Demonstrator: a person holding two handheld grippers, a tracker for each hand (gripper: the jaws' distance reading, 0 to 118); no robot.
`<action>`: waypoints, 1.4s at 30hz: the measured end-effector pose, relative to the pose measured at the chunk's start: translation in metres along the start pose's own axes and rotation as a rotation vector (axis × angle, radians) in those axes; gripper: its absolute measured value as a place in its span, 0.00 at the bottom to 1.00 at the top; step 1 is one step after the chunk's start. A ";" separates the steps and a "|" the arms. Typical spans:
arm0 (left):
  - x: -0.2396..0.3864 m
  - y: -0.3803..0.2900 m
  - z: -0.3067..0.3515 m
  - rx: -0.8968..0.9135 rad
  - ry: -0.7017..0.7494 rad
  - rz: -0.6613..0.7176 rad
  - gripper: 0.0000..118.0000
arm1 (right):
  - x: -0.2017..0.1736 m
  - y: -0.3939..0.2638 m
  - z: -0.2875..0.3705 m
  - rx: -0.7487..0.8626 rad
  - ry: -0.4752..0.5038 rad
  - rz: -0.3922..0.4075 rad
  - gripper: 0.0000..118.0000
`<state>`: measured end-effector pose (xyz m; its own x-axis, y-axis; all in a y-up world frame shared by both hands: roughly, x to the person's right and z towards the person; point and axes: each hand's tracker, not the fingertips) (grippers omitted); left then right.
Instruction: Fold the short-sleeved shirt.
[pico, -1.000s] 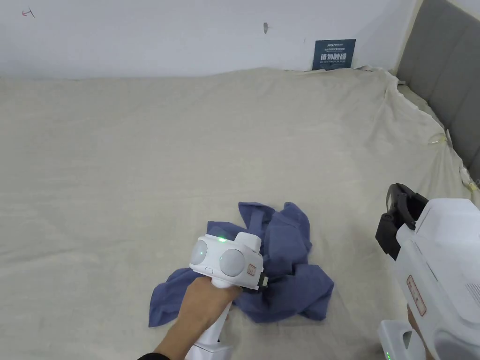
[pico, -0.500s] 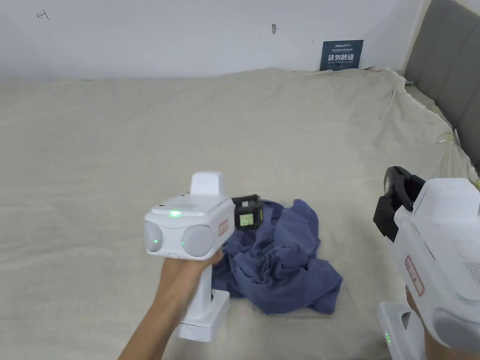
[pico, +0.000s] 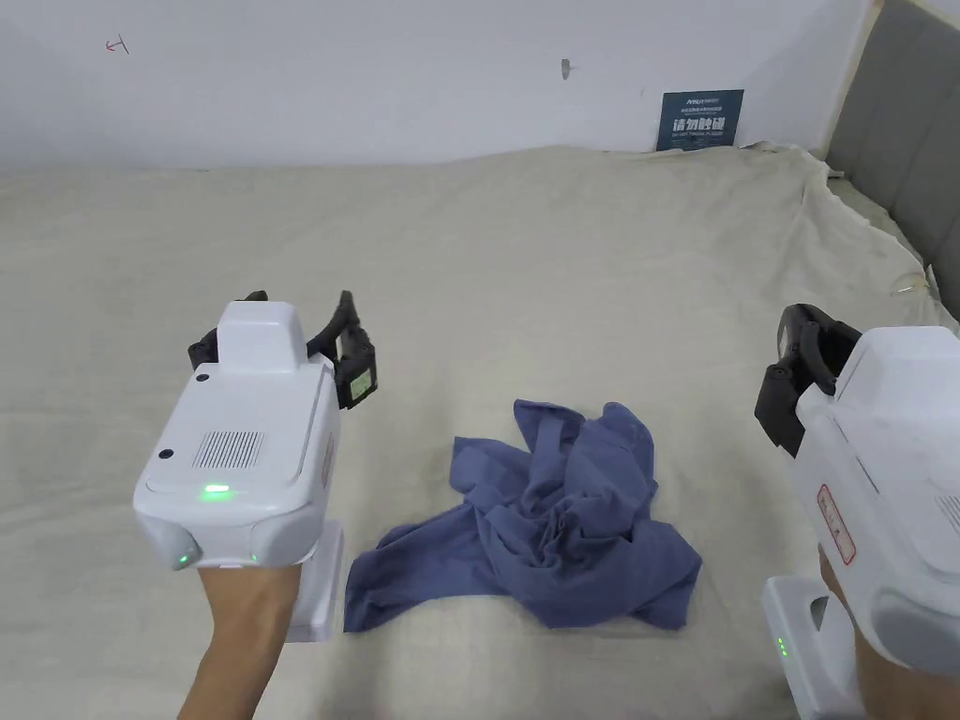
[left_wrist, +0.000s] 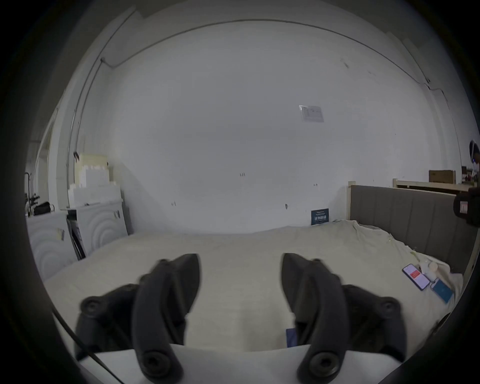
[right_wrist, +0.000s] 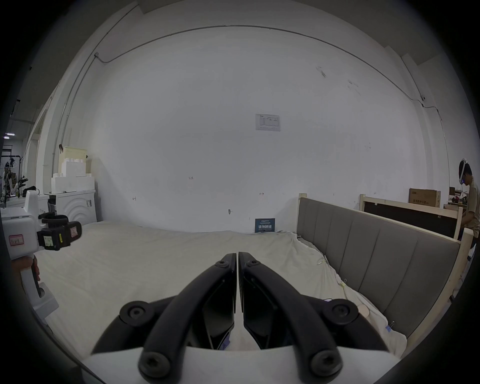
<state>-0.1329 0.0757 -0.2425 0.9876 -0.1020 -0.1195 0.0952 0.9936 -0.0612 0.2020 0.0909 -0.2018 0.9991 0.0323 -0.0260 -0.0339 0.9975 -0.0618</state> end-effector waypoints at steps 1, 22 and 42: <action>-0.002 -0.002 0.002 0.008 -0.003 0.002 0.21 | 0.000 0.000 0.000 0.000 0.001 0.000 0.02; -0.012 -0.014 -0.016 -0.208 -0.069 0.090 0.00 | -0.012 0.004 0.004 -0.004 0.011 0.004 0.02; -0.003 -0.164 -0.033 -0.924 -0.125 0.258 0.27 | -0.010 -0.021 -0.007 -0.077 0.018 -0.004 0.02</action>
<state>-0.1551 -0.0888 -0.2646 0.9755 0.1731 -0.1360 -0.2102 0.5485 -0.8093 0.1926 0.0689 -0.2071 0.9987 0.0264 -0.0430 -0.0321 0.9899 -0.1384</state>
